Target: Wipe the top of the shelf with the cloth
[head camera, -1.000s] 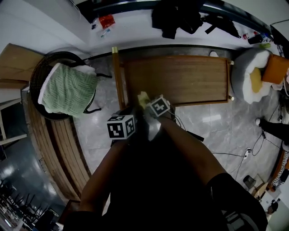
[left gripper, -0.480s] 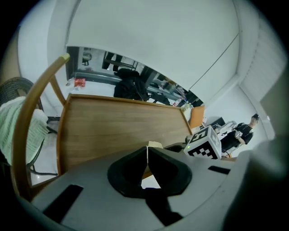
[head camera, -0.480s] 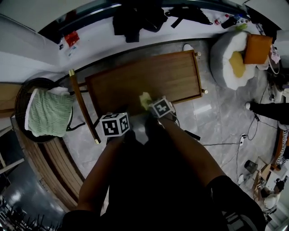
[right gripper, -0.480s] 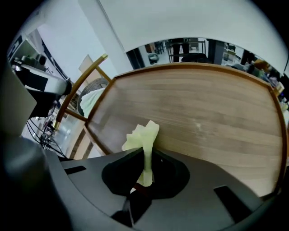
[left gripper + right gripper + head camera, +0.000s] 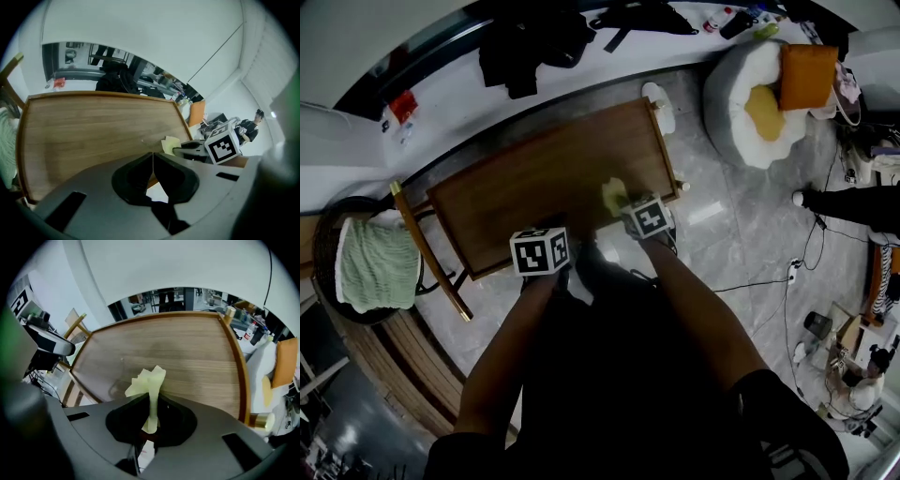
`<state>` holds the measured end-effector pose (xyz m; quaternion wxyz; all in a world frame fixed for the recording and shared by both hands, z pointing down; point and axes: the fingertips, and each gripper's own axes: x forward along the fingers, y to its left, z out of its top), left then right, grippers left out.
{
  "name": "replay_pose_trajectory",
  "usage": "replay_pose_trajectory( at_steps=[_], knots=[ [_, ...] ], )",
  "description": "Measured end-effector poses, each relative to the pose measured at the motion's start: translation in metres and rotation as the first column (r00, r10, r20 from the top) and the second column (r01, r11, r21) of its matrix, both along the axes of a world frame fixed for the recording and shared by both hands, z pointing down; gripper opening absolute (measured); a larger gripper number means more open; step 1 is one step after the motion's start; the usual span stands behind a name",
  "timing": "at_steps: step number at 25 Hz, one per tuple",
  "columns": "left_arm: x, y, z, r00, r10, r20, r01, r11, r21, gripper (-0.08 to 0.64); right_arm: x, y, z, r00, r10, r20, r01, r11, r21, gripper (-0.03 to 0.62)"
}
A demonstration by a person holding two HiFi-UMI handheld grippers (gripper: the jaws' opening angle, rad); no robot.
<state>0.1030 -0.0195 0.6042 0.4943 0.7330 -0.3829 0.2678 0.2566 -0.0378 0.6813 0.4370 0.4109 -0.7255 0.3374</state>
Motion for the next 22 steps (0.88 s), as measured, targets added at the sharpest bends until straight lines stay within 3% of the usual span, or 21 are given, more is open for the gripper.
replay_pose_trajectory(
  at_steps=[9, 17, 19, 22],
  knots=[
    [0.035, 0.0, 0.009, 0.999, 0.053, 0.008, -0.053, 0.998, -0.012, 0.015, 0.104, -0.013, -0.014, 0.979, 0.161, -0.124, -0.152, 0.985, 0.077, 0.046],
    [0.032, -0.006, 0.002, 1.0, 0.024, 0.013, -0.024, 1.0, 0.012, 0.015, 0.124, -0.013, -0.013, 0.945, 0.264, -0.194, -0.25, 0.964, 0.092, 0.044],
    [0.024, -0.003, -0.001, 1.0, 0.01, 0.011, -0.01, 1.0, 0.011, 0.015, 0.116, -0.017, -0.022, 0.952, 0.275, -0.138, -0.264, 0.96, 0.089, 0.044],
    [0.007, -0.003, -0.01, 1.0, -0.024, -0.013, 0.024, 1.0, 0.007, 0.015, 0.067, -0.049, -0.07, 0.978, 0.185, 0.097, -0.202, 0.956, 0.215, 0.044]
  ],
)
